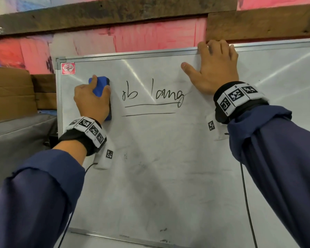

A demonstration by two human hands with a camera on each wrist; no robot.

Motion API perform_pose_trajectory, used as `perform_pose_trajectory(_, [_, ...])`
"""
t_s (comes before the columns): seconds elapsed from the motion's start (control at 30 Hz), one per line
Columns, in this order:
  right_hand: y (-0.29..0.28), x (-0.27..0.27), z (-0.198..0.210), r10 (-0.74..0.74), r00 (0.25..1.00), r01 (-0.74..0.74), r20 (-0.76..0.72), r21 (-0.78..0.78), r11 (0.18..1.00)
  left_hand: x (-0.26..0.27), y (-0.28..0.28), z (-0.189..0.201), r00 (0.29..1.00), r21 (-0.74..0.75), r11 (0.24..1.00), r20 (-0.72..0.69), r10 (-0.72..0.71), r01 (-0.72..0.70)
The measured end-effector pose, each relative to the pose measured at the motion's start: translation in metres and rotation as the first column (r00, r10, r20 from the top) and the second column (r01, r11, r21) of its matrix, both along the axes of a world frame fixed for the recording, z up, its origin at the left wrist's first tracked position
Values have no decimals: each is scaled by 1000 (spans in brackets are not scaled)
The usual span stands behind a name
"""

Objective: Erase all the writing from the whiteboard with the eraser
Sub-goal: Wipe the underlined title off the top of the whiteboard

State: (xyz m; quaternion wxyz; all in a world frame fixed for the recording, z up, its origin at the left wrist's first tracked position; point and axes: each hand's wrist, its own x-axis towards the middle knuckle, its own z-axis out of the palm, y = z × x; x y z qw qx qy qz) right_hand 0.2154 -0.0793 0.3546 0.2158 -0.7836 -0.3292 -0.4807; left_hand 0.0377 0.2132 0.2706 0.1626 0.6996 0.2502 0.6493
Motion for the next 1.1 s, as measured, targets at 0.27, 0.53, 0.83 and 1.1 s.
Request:
perform_pose_trajectory(0.27, [5, 4, -2, 6, 1000, -6, -16, 26, 1000, -3, -21, -32, 994, 154, 983, -61, -91, 99])
perform_pose_trajectory(0.53, [4, 6, -1, -4, 1000, 4, 0, 26, 1000, 0, -43, -42, 987, 154, 975, -29, -157, 160])
perform_pose_trajectory(0.83, [2, 7, -1, 8, 1000, -8, -2, 15, 1000, 8, -46, -24, 991, 91, 987, 35, -133, 129])
perform_pose_trajectory(1.1, [4, 9, -3, 12, 1000, -12, 6, 32, 999, 8, -55, -51, 965, 246, 935, -110, -236, 257])
